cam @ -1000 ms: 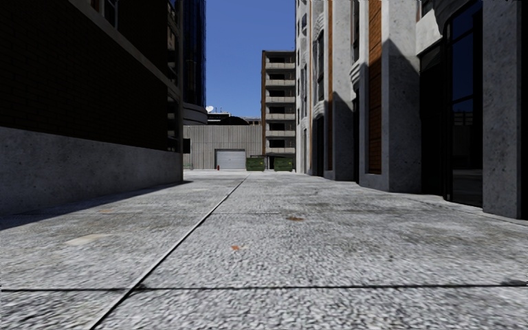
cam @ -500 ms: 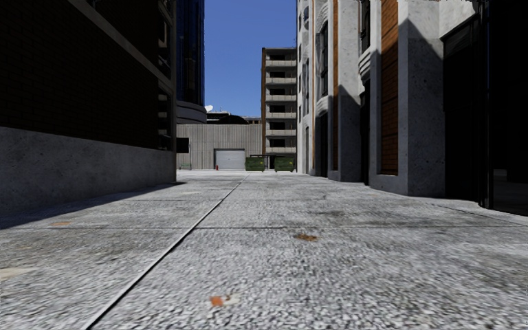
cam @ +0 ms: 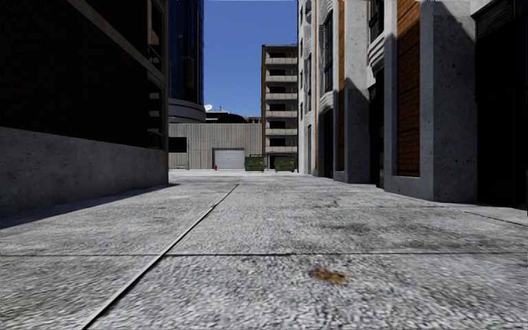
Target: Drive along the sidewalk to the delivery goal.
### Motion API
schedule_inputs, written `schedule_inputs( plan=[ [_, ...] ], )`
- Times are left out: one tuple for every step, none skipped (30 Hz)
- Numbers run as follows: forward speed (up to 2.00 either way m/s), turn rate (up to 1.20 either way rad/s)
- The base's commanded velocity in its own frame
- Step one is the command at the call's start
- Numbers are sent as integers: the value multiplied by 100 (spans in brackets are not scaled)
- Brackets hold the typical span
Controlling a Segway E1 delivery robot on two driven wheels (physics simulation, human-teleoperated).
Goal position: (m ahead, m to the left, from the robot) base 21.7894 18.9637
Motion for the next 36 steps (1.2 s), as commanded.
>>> schedule_inputs(
  plan=[
    [200, 0],
    [200, 0],
    [200, 0],
    [200, 0],
    [200, 0],
    [200, 0],
    [200, 0],
    [200, 0],
    [200, 0],
    [200, 0],
    [200, 0],
    [200, 0],
    [200, 0],
    [200, 0],
    [200, 0],
    [200, 0],
    [200, 0],
    [200, 0],
    [200, 0],
    [200, 0],
    [200, 0],
    [200, 0],
    [200, 0],
    [200, 0],
    [200, 0],
    [200, 0],
    [200, 0],
    [200, 0],
    [200, 0],
    [200, 0],
    [200, 0],
    [200, 0],
    [200, 0],
    [200, 0],
    [200, 0],
    [200, 0]
  ],
)
